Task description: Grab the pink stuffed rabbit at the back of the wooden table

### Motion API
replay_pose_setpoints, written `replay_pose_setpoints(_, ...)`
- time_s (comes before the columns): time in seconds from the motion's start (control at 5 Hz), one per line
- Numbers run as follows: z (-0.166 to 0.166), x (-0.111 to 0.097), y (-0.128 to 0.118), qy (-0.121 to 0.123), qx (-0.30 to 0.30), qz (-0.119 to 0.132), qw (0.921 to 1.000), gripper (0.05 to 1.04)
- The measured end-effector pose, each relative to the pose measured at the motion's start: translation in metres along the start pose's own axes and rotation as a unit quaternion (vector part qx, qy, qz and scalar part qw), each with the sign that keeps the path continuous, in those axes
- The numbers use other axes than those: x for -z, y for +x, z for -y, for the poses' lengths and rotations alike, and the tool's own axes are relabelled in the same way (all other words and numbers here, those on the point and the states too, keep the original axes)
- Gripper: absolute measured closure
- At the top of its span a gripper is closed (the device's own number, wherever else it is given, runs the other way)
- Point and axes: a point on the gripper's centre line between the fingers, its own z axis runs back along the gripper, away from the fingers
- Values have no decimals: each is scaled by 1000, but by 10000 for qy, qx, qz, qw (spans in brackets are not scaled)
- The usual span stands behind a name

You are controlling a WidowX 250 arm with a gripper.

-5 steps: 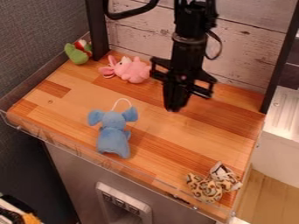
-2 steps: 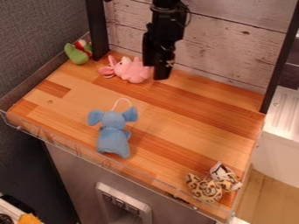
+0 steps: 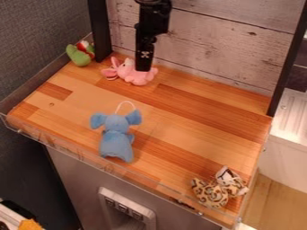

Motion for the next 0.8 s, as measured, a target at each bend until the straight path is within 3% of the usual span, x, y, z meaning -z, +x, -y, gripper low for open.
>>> replay_pose_setpoints(0.2, -4, 2, -15, -21, -368, -22, 9993, 87)
replay_pose_setpoints(0.4, -1, 12, -25, -118, -1153, -65, 9932, 87)
replay_pose_setpoints(0.6, 1, 21, -31, -125, -1901, -61, 9817, 87)
replay_pose_setpoints(0.8, -2, 33, -36, -183, -2283, -80, 9734, 84)
